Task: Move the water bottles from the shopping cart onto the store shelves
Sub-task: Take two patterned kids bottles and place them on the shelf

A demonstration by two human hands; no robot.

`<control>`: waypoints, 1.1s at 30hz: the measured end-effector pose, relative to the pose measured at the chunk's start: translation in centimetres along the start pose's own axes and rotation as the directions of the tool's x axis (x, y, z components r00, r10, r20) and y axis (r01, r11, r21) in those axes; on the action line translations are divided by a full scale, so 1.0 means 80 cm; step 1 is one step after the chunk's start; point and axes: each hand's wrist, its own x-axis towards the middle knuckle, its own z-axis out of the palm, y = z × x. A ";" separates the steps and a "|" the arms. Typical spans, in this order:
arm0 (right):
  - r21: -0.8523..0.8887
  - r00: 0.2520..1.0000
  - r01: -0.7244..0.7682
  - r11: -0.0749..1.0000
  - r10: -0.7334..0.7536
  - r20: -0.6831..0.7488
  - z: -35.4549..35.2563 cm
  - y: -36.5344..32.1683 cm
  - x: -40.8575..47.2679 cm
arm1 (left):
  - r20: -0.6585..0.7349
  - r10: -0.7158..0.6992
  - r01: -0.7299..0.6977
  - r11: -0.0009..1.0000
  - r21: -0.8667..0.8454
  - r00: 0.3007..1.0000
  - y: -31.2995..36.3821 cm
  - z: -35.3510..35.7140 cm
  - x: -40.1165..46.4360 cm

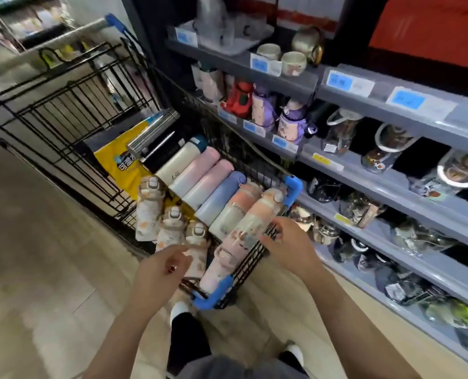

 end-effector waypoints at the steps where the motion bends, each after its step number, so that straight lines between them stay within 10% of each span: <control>1: 0.005 0.999 -0.043 0.999 0.043 -0.007 0.014 -0.010 0.011 | 0.004 0.013 -0.013 1.000 -0.011 1.000 -0.009 -0.010 0.013; 16: -0.117 0.666 -0.703 0.701 0.593 -0.452 0.145 -0.082 0.147 | 0.391 0.218 -0.228 0.973 -0.022 0.894 -0.112 -0.079 0.259; 27: -0.287 0.642 -0.756 0.588 0.583 -0.497 0.186 -0.076 0.153 | 0.527 0.218 -0.221 0.974 -0.058 0.821 -0.136 -0.082 0.274; 33: -0.179 0.639 -0.731 0.658 0.568 -0.520 0.185 -0.071 0.150 | 0.384 0.018 0.038 0.990 -0.138 0.923 -0.135 -0.094 0.308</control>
